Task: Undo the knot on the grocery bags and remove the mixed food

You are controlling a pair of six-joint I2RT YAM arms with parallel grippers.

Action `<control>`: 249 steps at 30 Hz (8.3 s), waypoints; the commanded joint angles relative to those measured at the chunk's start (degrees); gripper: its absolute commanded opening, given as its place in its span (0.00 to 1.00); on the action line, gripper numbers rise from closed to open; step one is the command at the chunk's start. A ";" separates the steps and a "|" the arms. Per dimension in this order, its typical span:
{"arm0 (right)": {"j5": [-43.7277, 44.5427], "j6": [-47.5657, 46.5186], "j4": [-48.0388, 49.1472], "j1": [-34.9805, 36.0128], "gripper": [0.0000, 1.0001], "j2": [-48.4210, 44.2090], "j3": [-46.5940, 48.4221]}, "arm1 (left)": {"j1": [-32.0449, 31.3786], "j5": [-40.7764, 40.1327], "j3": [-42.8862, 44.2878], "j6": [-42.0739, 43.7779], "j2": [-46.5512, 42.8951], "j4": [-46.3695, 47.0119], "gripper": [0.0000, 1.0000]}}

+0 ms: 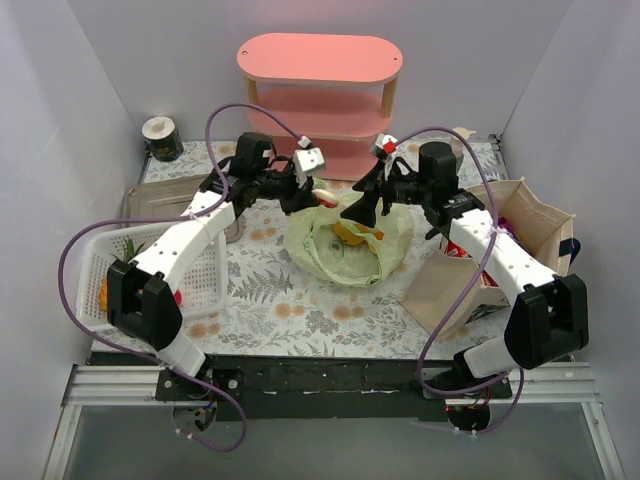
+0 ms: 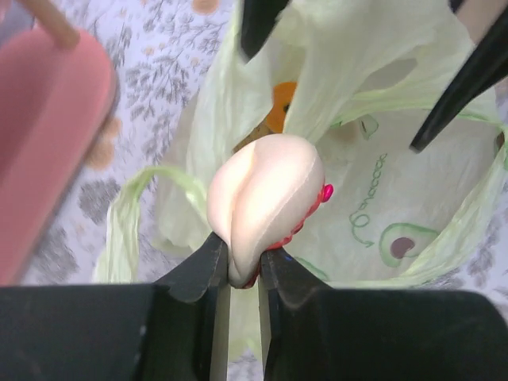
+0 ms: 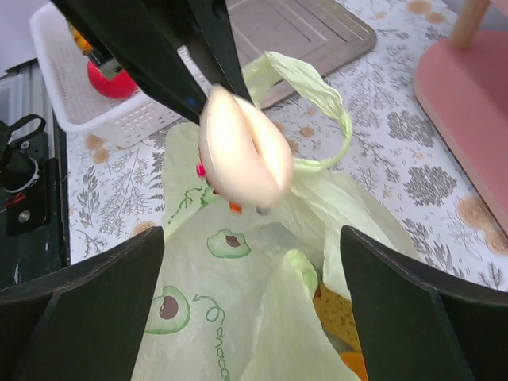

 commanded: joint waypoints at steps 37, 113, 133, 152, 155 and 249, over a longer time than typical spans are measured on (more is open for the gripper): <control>3.17 -0.59 2.46 -0.90 0.98 -6.89 -7.30 | 36.47 15.21 5.77 -54.43 19.38 6.75 0.00; 7.04 -46.37 -19.51 11.67 0.63 0.48 0.34 | 40.26 14.59 11.47 -54.26 17.18 5.43 0.62; 37.26 -29.33 2.10 11.76 0.45 12.80 -7.65 | 38.15 15.65 7.70 -55.49 11.99 7.89 0.63; 39.73 -29.67 2.89 10.44 0.44 23.09 -3.61 | 38.24 15.82 4.18 -55.93 10.67 8.51 0.63; 39.73 -30.99 3.33 10.44 0.25 22.21 -4.05 | 38.24 15.91 3.82 -56.11 10.67 8.68 0.63; -10.55 -3.75 -18.03 -2.66 0.01 2.78 15.91 | -4.30 8.88 4.88 18.96 -0.23 5.17 0.26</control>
